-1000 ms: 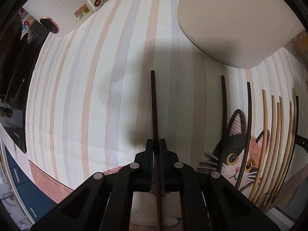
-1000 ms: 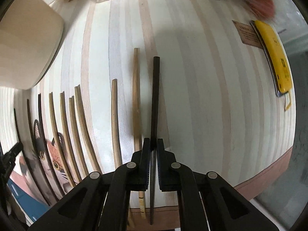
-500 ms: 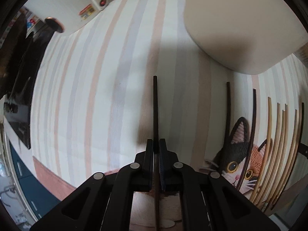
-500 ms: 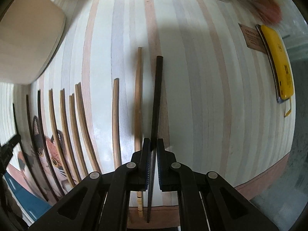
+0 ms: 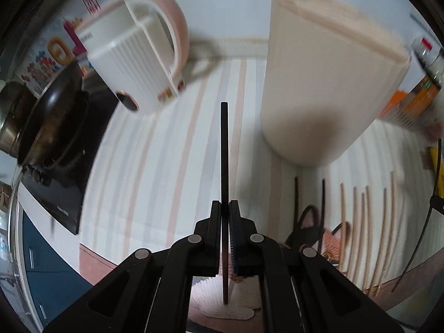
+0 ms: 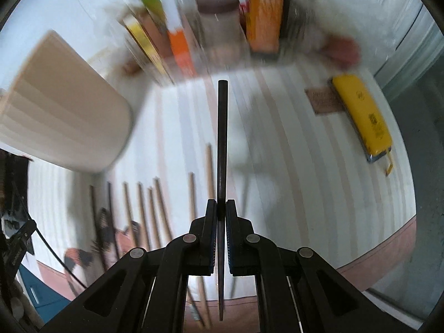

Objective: Organize utensils
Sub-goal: 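Lift both held dark chopsticks upright and carry them over the beige holder, then insert both dark chopsticks into the beige holder and open both tools, then grasp a dark chopstick with the left tool while the right tool grasps a light wooden chopstick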

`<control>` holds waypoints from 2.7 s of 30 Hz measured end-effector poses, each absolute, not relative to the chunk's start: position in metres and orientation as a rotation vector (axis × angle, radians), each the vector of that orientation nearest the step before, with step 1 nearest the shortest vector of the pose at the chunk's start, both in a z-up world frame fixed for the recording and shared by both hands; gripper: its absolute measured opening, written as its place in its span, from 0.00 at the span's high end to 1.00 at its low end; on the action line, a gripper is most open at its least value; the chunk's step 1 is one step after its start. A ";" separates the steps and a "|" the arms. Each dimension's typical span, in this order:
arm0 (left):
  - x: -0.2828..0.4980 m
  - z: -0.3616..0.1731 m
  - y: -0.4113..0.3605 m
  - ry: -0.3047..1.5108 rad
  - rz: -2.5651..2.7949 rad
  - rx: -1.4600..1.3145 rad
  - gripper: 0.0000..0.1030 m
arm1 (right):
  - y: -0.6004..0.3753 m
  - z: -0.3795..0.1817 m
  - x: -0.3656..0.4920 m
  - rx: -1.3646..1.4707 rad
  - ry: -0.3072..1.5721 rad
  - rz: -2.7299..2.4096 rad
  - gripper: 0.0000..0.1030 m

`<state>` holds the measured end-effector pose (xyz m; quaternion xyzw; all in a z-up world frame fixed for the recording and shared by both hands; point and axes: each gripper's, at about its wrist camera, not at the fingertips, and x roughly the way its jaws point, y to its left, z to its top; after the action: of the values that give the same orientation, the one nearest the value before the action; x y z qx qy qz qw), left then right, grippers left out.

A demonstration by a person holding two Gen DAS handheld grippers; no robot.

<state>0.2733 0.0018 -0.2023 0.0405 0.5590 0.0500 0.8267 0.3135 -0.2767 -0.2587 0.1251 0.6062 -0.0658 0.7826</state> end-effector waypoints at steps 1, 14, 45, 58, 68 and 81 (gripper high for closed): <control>0.271 -0.197 0.002 1.177 0.102 0.080 0.97 | -0.274 -0.248 0.312 0.267 1.277 -0.139 0.94; 0.294 -0.135 0.019 0.987 0.090 0.003 0.98 | -0.224 -0.155 0.318 0.247 1.057 -0.029 0.94; 0.395 0.029 -0.014 0.766 -0.108 -0.159 0.98 | -0.166 -0.005 0.465 0.322 0.635 0.133 0.94; 0.433 -0.043 -0.017 0.958 -0.092 -0.193 0.97 | -0.148 -0.073 0.502 0.293 0.694 0.182 0.94; 0.417 -0.025 -0.019 0.952 -0.113 -0.232 0.76 | -0.148 -0.085 0.483 0.235 0.856 0.290 0.91; 0.356 -0.026 -0.001 0.848 0.041 -0.122 0.00 | -0.207 -0.056 0.405 0.283 0.838 0.126 0.29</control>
<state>0.3555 -0.0011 -0.0256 -0.0593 0.4112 0.0199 0.9094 0.4047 -0.2066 -0.0563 0.1368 0.4054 0.0609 0.9018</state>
